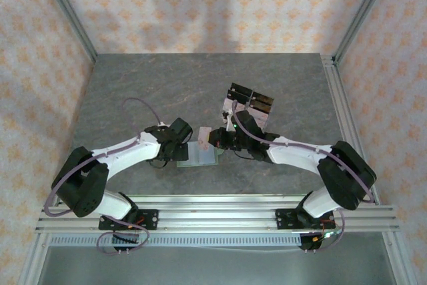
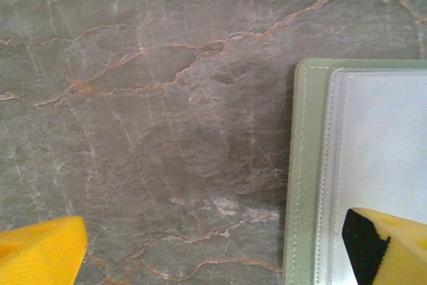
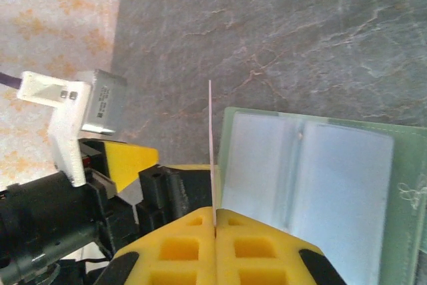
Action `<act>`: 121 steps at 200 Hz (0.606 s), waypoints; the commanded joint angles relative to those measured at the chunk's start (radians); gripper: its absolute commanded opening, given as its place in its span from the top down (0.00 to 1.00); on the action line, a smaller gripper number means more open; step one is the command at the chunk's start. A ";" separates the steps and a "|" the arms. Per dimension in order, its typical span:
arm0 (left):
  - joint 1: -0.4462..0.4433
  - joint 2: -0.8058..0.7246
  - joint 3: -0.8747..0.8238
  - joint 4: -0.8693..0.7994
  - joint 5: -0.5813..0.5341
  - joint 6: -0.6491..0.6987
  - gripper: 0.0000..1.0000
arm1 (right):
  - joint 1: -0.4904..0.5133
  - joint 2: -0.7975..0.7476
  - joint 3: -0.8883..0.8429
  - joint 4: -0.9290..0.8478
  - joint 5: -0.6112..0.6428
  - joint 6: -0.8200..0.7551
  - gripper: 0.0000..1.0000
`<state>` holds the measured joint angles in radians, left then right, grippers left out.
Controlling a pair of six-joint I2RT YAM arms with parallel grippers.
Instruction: Put the credit cards into the card holder
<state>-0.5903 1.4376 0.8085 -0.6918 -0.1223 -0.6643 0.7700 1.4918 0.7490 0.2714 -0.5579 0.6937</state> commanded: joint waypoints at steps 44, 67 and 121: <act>-0.009 0.011 -0.021 0.024 -0.072 -0.031 0.00 | 0.006 0.042 -0.073 0.141 -0.051 0.027 1.00; -0.009 0.027 -0.025 0.035 -0.072 -0.031 0.00 | 0.006 0.047 -0.081 0.140 -0.051 0.026 1.00; -0.008 0.062 -0.063 0.058 -0.077 -0.047 0.00 | 0.006 0.066 -0.088 0.140 -0.051 0.021 1.00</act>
<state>-0.5903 1.4822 0.7719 -0.6460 -0.1513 -0.6849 0.7700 1.5387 0.6758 0.3683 -0.6029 0.7181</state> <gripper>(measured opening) 0.997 0.049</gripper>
